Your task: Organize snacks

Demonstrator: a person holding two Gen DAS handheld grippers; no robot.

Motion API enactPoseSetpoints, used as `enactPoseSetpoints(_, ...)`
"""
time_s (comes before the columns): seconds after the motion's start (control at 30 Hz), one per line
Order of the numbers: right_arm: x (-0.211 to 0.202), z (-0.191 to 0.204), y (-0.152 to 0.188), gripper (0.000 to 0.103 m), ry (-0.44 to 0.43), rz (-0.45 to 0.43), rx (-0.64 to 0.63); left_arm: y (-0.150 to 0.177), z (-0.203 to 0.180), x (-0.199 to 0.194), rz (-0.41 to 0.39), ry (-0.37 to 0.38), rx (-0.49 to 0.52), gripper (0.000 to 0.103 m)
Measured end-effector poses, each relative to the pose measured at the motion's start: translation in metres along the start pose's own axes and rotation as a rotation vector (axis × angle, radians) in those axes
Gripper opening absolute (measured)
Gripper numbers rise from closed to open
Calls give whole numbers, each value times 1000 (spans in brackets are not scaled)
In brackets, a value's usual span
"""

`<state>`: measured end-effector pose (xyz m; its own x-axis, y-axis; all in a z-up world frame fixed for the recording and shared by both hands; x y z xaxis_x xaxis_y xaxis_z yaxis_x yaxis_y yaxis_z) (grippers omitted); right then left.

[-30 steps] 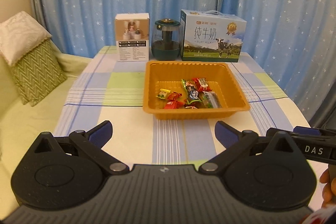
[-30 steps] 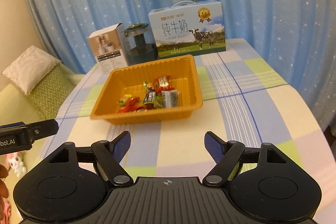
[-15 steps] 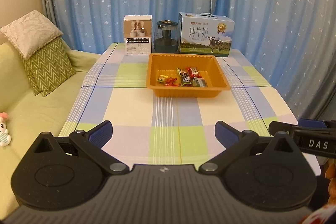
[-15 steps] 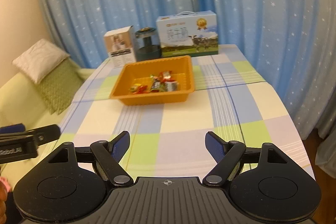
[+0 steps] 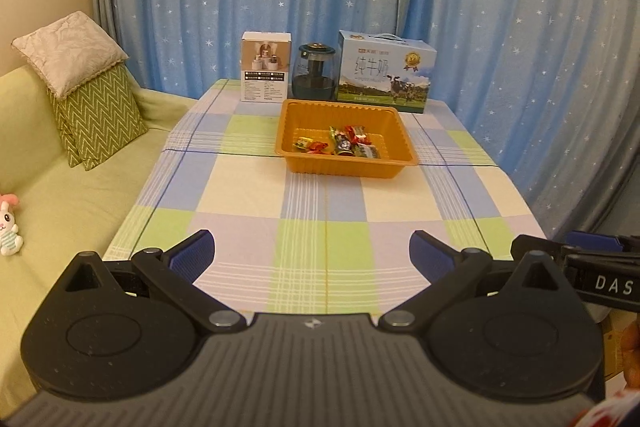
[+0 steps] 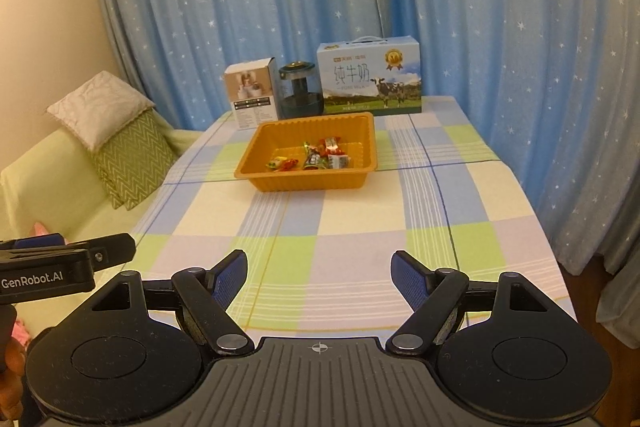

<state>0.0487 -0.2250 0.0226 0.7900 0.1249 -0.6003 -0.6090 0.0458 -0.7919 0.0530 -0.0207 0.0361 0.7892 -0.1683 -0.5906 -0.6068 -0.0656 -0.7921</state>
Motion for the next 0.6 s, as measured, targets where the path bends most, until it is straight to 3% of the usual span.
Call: enactPoseSetpoints(0.6,-18,4,4,79,0,-24,-22,6,1,-11,-9,2,-18,103)
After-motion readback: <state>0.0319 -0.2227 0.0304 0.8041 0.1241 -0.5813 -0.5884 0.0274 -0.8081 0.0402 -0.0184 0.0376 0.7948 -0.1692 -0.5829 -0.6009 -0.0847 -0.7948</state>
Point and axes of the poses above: each gripper's, at about its wrist camera, not at the fingertips, and x roughly the way its jaws point, z to its left, y to its underside, the point moved 10 cm from there along x, roughly the way its jaws point, and after that the axes turned 8 degrees about y, right-handed, at the moved point
